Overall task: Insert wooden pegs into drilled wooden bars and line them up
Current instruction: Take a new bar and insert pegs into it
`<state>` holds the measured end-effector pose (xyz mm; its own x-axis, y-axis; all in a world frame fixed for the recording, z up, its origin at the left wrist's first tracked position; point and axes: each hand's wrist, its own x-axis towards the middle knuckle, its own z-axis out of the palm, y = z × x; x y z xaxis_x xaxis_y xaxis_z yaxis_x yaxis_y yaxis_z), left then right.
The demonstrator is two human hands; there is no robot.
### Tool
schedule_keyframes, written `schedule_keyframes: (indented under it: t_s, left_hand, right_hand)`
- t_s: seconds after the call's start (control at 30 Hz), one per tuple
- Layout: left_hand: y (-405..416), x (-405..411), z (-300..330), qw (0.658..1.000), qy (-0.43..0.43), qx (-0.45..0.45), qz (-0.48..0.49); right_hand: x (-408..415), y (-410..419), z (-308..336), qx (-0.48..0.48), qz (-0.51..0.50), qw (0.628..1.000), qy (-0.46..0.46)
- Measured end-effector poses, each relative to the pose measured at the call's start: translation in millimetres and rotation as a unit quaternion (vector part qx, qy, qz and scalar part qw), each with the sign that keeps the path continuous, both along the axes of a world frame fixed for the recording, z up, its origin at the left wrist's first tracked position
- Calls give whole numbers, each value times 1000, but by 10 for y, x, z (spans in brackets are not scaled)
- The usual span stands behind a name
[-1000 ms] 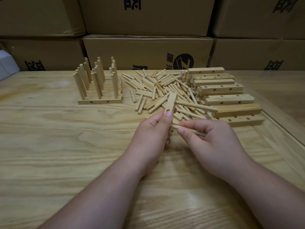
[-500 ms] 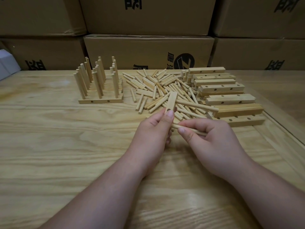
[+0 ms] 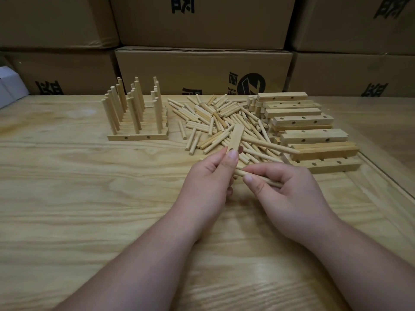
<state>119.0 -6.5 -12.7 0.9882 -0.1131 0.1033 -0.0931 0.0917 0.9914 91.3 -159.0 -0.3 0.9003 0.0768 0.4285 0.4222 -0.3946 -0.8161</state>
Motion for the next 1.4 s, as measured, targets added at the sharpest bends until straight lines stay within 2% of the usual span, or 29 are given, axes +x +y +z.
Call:
schedule_keyframes:
  t_s: [0.13,0.3,0.5,0.6,0.67,0.73,0.8,0.9,1.0,1.2,1.4]
  left_hand:
    - [-4,-9,13,999,12,-45,-8]
    - [-23,19,36,990,72,-122,16]
    - [-37,25,52,987,85,-136,34]
    - [-17,66,96,958,133,-240,82]
    - [11,95,120,933,160,-307,97]
    - [27,105,121,924,168,-330,100]
    - [28,100,117,925,166,-329,95]
    - [28,99,115,926,165,-326,91]
    - [30,103,119,925,163,-332,86]
    - [26,108,122,924,169,-333,79]
    - [36,108,120,924,164,-343,53]
  right_hand:
    - [23,-11,27,18,7,1000,19]
    - [88,58,-7,78,-42,996,-2]
    - [91,31,-16,132,-38,990,-20]
    - [104,-5,-26,163,-36,986,-5]
    - [122,-17,-46,78,-52,996,-11]
    - [127,-2,-70,-70,-49,996,-14]
    - [122,39,-93,-206,-15,978,-12]
    - [97,91,-111,-314,11,949,-2]
    - [98,106,-137,-357,-6,934,-8]
    - [142,49,-156,-334,-96,937,-16]
    - [121,71,-113,-385,-77,920,-8]
